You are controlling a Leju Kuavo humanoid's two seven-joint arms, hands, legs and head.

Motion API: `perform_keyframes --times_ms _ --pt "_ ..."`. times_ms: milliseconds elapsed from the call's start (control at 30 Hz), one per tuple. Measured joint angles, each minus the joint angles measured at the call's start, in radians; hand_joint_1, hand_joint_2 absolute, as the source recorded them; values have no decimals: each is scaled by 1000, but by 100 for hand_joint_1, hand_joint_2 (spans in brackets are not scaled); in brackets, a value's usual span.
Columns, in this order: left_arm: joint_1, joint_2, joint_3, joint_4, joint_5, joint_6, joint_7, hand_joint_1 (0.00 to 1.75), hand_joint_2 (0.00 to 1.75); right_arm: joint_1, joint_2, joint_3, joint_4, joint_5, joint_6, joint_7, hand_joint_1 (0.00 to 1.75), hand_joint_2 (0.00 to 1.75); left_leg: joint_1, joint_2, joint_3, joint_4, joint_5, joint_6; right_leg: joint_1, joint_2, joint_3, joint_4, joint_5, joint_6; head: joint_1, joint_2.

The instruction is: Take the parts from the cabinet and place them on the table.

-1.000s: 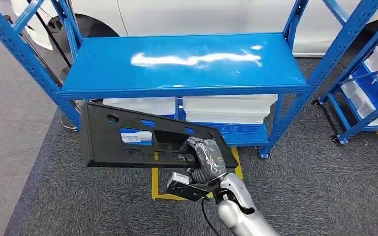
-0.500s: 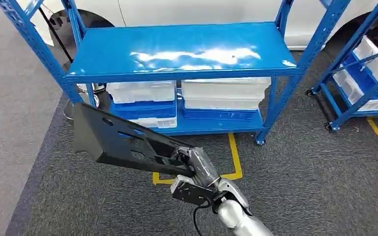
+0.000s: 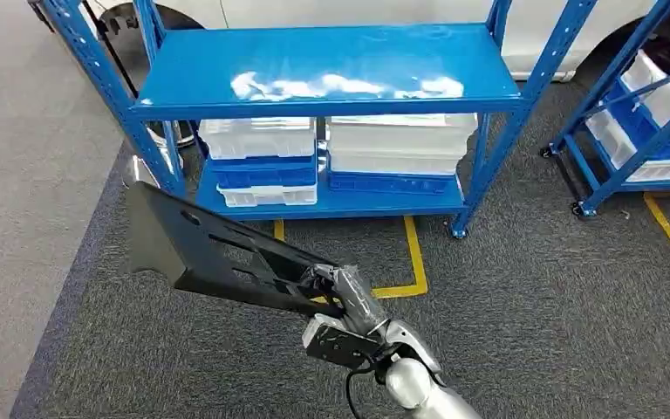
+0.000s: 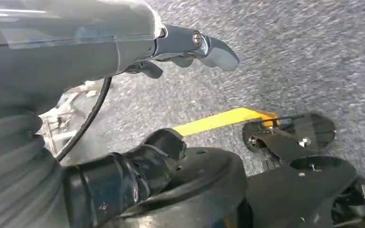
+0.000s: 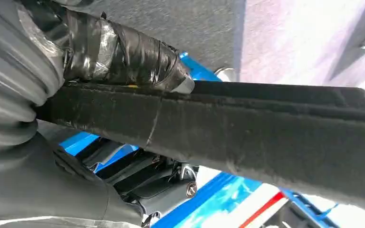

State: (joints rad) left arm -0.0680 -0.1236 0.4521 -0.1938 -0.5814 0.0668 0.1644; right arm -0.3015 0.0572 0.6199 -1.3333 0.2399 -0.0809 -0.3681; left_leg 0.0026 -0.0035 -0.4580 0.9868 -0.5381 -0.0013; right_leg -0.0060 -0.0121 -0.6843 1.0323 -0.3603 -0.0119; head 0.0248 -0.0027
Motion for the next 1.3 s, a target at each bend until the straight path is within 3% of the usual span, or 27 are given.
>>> perform_keyframes --times_ms 33,67,133,167,200,267,333,367,400,433,533,600,667,700,733,767,833,867,900,933,1033,1067,1133,1167,1200,1233,1300 --pt "1 0 0 0 -1 -1 0 0 175 2 0 0 -1 -3 0 -1 159 175 4 2 -15 -10 16 10 7 4 -2 -4 10 9 2 0" --pt "-3 0 0 0 -2 -1 0 0 175 3 -1 0 -1 -6 0 -1 159 175 9 11 -16 -13 29 21 1 10 -16 11 -26 14 1 0" --pt "-4 -1 0 0 -3 -1 0 0 175 4 -2 0 -4 -7 0 -2 159 175 6 13 -45 -9 49 38 0 12 -45 125 -156 18 2 0" --pt "-4 -1 0 0 -5 -1 0 0 175 5 -2 0 -5 -7 0 -4 159 175 4 15 -61 -5 58 41 -1 11 -62 203 -206 19 2 0" --pt "-4 -1 0 0 -6 -1 0 0 175 7 -2 0 -5 -7 0 -5 159 175 2 16 -77 -1 69 43 -1 11 -73 274 -232 21 2 0" --pt "-4 -1 0 0 -8 -1 0 0 175 11 -3 0 -5 -7 0 -7 159 175 0 17 -112 8 86 41 -2 11 -54 319 -190 20 2 0" --pt "-4 -1 0 0 -8 -1 0 0 175 13 -3 0 -5 -7 0 -8 159 175 0 16 -141 20 98 36 -4 11 36 215 -123 15 2 0" --pt "-4 -1 0 0 -8 -1 1 0 175 12 -3 0 -7 -7 0 -9 159 175 0 15 -150 28 102 33 -5 12 106 119 -119 12 2 0" --pt "-4 -1 0 0 -8 -1 1 0 175 12 -3 0 -12 -7 0 -9 159 175 -4 15 -162 34 104 29 -1 13 152 44 -154 8 2 0" --pt "-3 -2 0 0 -9 -1 2 0 175 11 -2 0 -16 -7 0 -10 159 175 -3 15 -164 38 115 22 4 14 168 6 -167 3 1 0" --pt "0 -2 0 0 -15 -1 3 0 175 13 -3 0 -18 -13 -1 -13 159 175 -3 13 -171 27 140 3 6 13 153 -2 -143 -10 2 0" --pt "-5 -2 0 0 -19 -1 4 0 175 13 -2 0 -21 -14 -1 -16 159 175 2 8 -198 67 68 -7 -1 14 147 -27 -133 -26 -1 0" --pt "-4 -2 0 0 -21 -1 5 0 175 14 -2 0 -26 -14 -1 -18 159 175 4 8 -231 207 -43 -15 2 11 123 -24 -118 -33 0 0" --pt "-5 -1 0 0 -21 -1 6 0 175 15 -3 0 -27 -15 -1 -18 159 175 4 8 -242 274 -72 -18 3 10 112 -19 -112 -33 0 0" --pt "-4 -1 0 0 -22 -1 6 0 175 16 -3 0 -27 -16 -1 -18 159 175 4 8 -244 321 -71 -21 3 7 99 -11 -107 -33 0 0" --pt "-5 -1 0 0 -26 -1 6 0 175 17 -3 0 -28 -16 -1 -19 159 175 6 8 -227 325 -41 -22 2 6 83 -3 -102 -32 -1 0" --pt "-5 -1 0 0 -28 -1 6 0 175 19 -3 0 -30 -16 -1 -19 159 175 9 8 -145 222 34 -22 1 6 57 15 -95 -27 0 0" --pt "-6 -1 0 0 -29 -1 7 0 175 19 -3 0 -31 -16 -1 -19 159 175 10 7 -88 138 46 -21 0 7 45 25 -91 -22 0 0" --pt "-7 -1 0 0 -29 -1 7 0 175 20 -3 0 -34 -16 -1 -19 159 175 8 4 -55 77 7 -17 1 7 36 30 -87 -16 -1 0" --pt "-7 -1 0 0 -29 -1 7 0 175 20 -3 0 -38 -16 -2 -19 159 175 2 0 -28 31 -1 -9 3 9 32 33 -80 -10 1 0" --pt "-7 -1 0 0 -32 -2 7 0 175 21 -4 0 -44 -19 -3 -22 159 175 -2 0 -48 28 22 12 2 9 28 18 -45 5 0 0" --pt "-8 -2 0 0 -32 -3 8 0 175 22 -6 0 -44 -19 -3 -23 159 175 11 7 -53 16 36 26 2 11 21 26 -60 10 2 0" --pt "-12 -2 0 0 -37 -3 9 0 175 22 -9 0 -46 -22 -5 -26 159 175 6 11 -82 19 59 48 -1 13 -1 95 -168 15 2 0" --pt "-12 -2 0 0 -38 -3 9 0 175 24 -10 0 -46 -22 -6 -27 159 175 3 13 -99 22 70 49 -1 13 -16 170 -232 17 2 0" --pt "-12 -2 0 0 -38 -3 9 0 175 25 -11 0 -46 -24 -7 -28 159 175 1 15 -115 24 81 51 -2 13 -25 240 -273 20 1 0" --pt "-12 -2 0 0 -38 -3 9 0 175 26 -12 0 -46 -24 -9 -29 159 175 -1 16 -132 29 92 50 -3 12 -28 289 -279 21 2 0" --pt "-13 -2 0 0 -39 -3 9 0 175 28 -16 0 -46 -24 -11 -29 159 175 -4 17 -161 36 108 49 -4 13 -6 308 -226 21 2 0"
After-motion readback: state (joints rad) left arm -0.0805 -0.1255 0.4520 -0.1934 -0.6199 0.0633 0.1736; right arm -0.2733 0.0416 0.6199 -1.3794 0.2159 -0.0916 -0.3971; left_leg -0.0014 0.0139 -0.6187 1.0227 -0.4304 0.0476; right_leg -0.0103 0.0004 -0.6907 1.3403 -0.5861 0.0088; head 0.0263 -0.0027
